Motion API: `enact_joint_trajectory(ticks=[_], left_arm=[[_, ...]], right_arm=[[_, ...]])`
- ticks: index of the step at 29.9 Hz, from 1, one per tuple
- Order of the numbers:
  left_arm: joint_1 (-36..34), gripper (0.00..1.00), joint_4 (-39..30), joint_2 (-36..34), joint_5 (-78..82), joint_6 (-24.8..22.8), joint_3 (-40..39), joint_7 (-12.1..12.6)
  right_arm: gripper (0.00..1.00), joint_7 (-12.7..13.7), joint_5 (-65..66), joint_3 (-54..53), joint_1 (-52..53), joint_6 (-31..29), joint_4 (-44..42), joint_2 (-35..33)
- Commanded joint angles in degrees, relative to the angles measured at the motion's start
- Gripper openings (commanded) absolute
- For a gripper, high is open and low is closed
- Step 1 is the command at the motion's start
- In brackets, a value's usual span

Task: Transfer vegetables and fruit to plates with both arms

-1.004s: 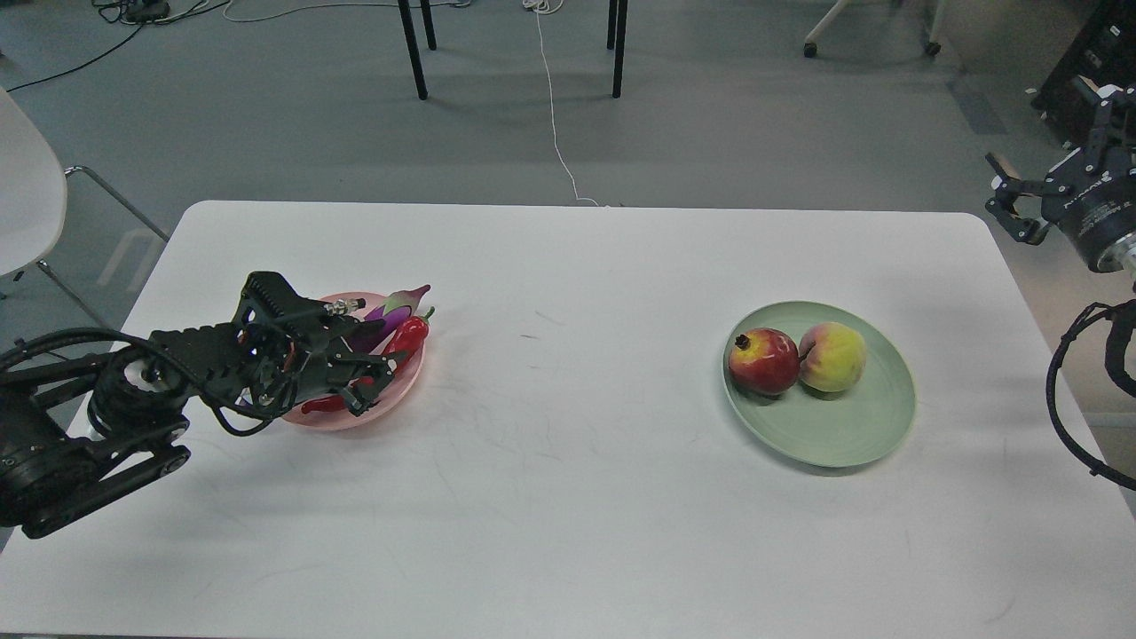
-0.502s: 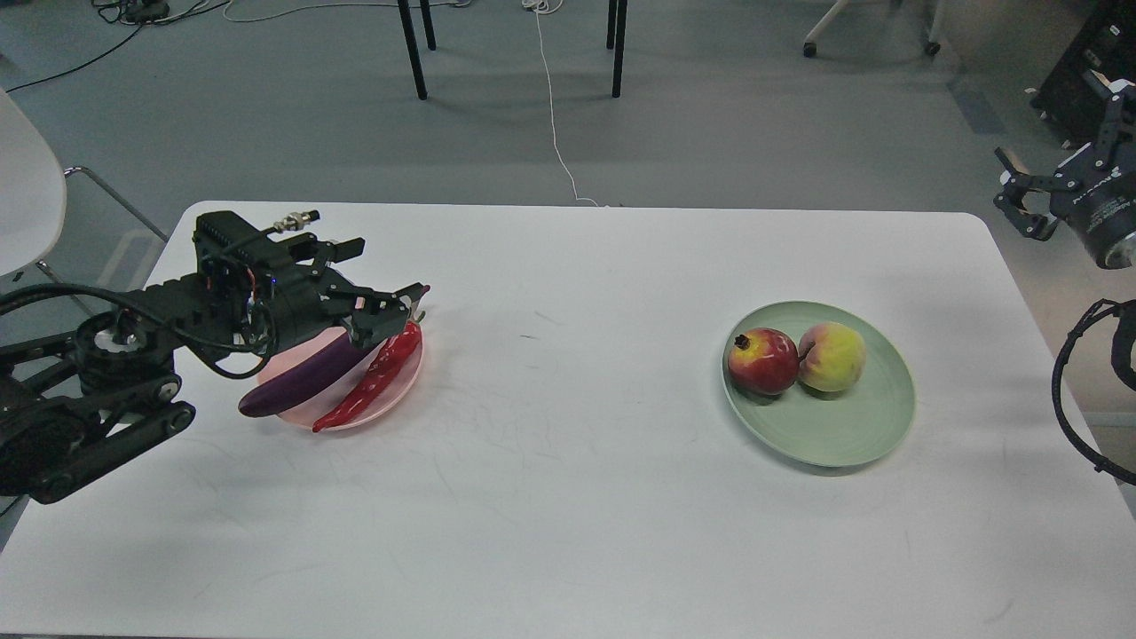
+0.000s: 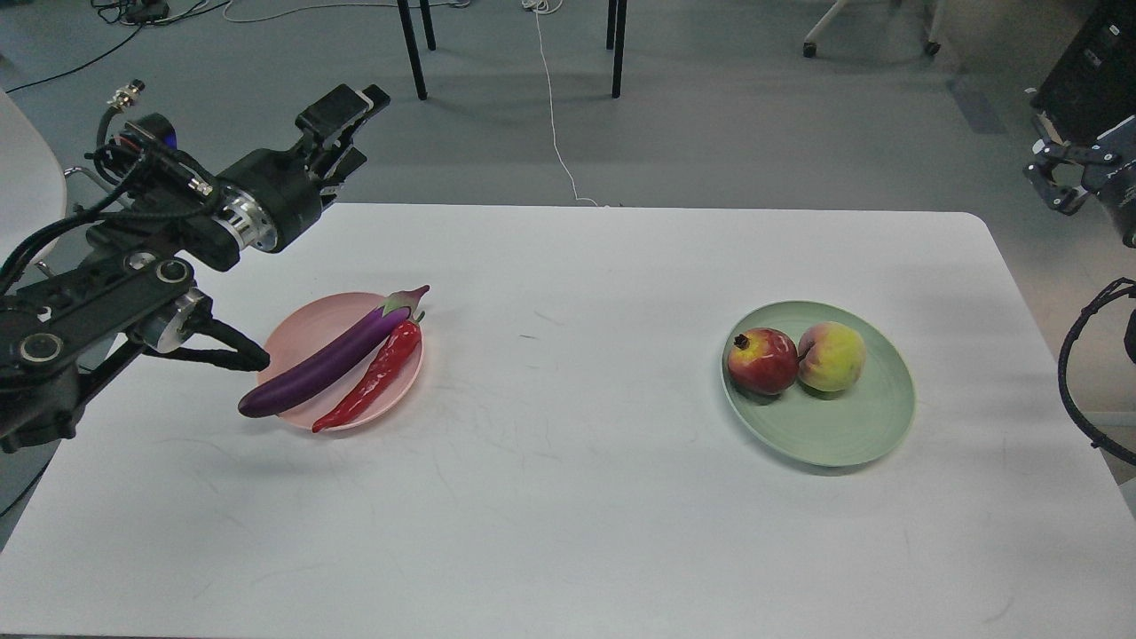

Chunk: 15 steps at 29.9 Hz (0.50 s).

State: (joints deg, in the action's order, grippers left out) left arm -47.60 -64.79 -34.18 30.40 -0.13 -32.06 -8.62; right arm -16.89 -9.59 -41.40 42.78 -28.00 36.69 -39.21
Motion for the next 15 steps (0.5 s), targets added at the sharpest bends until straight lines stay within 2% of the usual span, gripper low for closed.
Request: enact_joint_trajectory(ticks=[1,6,11,12,15], left_arm=[[0.3,0.98,8.9,6.6,-9.4,-3.6,-4.3,-0.4],[0.8,0.99,19.0,10.5,-19.4,-14.0,-8.5,-2.8],[1.5,0.99,26.8,13.2,-31.3,-21.7,-9.2,-3.2],[2.0,0.99,28.2,13.3,-34.1,-23.6,-9.3,-3.2],[2.3,0.99,30.6,13.6,-42.1,-27.6,-11.0,-4.1]], right_arm=[[0.98,0.2,-0.4,-0.3,-0.7,0.0,-0.1,0.4],[0.98,1.1,-7.9,-0.3,-0.7,0.0,-2.6,7.1],[0.98,1.5,-8.9,-1.2,-0.8,0.0,-6.9,13.0],[0.98,2.0,-8.9,-1.5,-0.7,0.0,-7.8,13.8],[0.98,5.9,-9.0,-1.8,-0.2,0.0,-10.1,16.0]])
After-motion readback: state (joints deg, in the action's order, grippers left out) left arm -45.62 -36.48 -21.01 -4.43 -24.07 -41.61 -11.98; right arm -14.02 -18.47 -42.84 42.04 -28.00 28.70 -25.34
